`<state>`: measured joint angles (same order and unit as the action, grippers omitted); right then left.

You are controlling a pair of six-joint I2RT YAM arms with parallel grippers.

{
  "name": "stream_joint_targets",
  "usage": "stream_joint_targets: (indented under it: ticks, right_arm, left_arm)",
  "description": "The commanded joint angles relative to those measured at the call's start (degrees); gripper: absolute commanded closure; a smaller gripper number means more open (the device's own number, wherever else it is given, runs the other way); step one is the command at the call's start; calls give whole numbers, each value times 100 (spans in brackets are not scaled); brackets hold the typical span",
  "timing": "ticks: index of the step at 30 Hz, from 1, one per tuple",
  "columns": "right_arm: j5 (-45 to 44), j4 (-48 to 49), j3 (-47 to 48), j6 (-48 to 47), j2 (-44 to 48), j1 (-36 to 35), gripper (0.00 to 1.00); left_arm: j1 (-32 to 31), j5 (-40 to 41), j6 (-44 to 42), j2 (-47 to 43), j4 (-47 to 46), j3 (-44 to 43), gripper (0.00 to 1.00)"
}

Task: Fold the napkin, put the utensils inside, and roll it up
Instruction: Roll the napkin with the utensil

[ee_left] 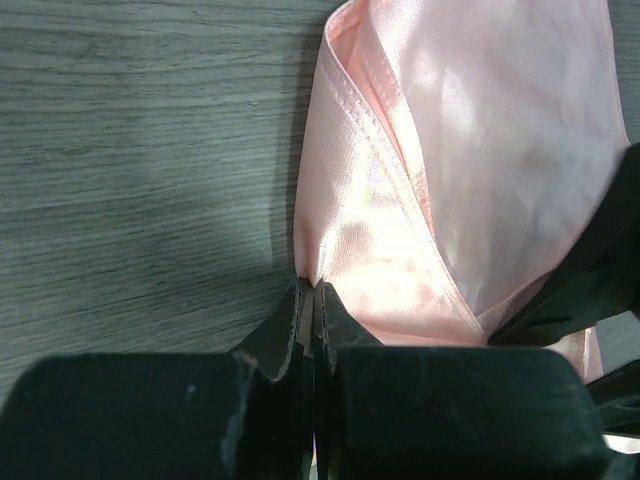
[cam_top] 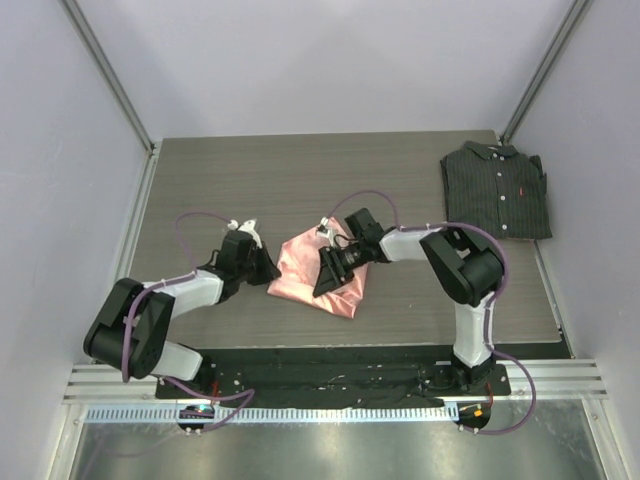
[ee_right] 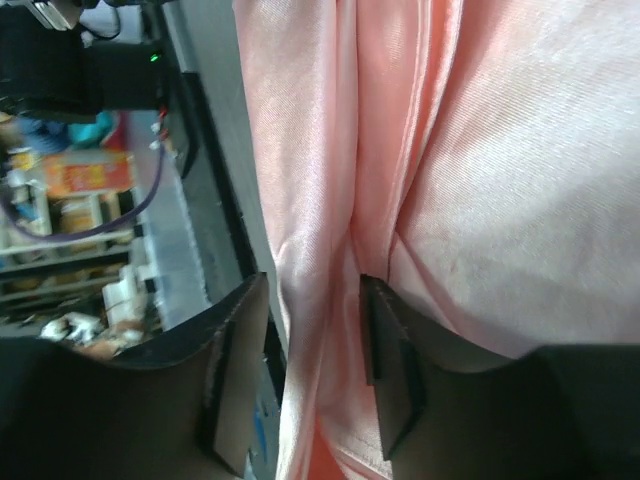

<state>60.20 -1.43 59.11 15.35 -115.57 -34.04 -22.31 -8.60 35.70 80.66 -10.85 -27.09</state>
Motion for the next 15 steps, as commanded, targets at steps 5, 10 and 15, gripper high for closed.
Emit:
stream_joint_targets:
  ticks: [5, 10, 15]
  right_arm:
    - [-2177, -604, -312, -946, 1685, -146, 43]
    - [-3793, -578, -664, -1446, 2538, -1014, 41]
    - [-6375, -148, -1058, -2045, 3084, -2342, 39]
  left_arm:
    - [24, -238, -195, 327, 909, -455, 100]
    - [24, -256, -160, 345, 1067, -525, 100]
    - [24, -177, -178, 301, 1322, -666, 100]
